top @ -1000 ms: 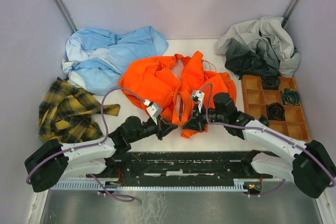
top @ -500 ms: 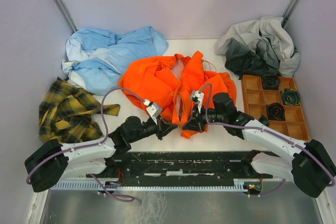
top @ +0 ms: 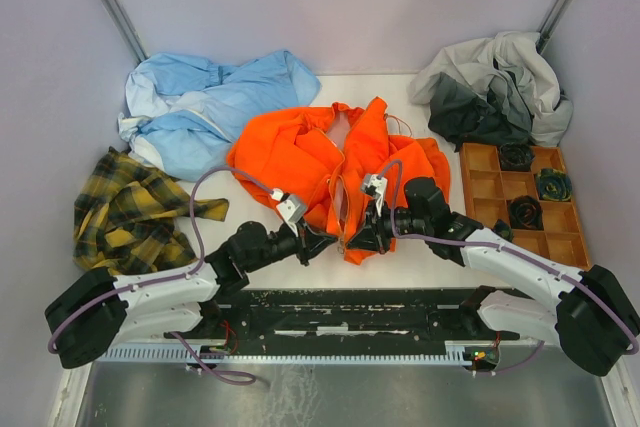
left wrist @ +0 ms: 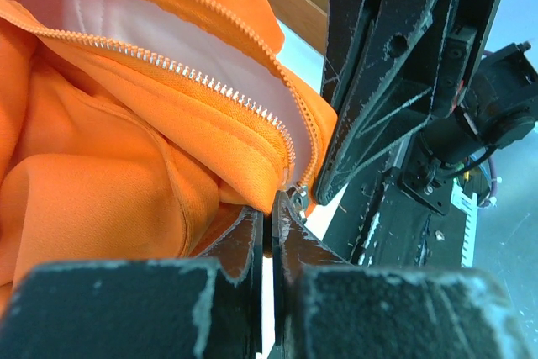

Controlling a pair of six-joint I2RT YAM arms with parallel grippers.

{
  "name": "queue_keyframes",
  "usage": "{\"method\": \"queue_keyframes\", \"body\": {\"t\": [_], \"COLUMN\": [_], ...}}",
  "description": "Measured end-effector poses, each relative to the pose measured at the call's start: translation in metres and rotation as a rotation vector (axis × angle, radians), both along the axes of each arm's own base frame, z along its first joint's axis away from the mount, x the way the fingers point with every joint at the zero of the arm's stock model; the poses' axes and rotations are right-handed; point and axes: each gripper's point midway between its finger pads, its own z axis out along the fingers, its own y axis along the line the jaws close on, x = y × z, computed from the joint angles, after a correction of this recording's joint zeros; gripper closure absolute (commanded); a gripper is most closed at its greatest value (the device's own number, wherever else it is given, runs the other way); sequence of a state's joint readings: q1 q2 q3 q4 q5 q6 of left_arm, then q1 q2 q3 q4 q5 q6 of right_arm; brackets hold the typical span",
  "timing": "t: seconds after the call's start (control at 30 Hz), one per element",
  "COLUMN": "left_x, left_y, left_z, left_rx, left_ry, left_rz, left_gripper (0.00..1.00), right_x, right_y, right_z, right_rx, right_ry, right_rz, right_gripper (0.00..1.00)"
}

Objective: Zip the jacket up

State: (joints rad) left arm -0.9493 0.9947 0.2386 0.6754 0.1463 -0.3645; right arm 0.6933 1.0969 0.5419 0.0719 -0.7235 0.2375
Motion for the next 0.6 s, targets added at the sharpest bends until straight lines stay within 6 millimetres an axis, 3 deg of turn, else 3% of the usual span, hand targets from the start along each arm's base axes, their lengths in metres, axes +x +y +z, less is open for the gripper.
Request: {"method": "queue_keyframes", "body": {"t": [0.6], "left_x": [-0.006], "left_y": [-0.0032], "left_z": [-0.0022], "left_rx": [0.002], "left_ry": [0.006], "left_rz": [-0.04], "left_gripper": [0.97], "right_x": [0.0045], "right_y": [-0.0015], "right_z": [-0.0006], "right_rx": [-0.01], "right_ry": [-0.015], "right_rz": [-0.027], "right_gripper": [1.0]}}
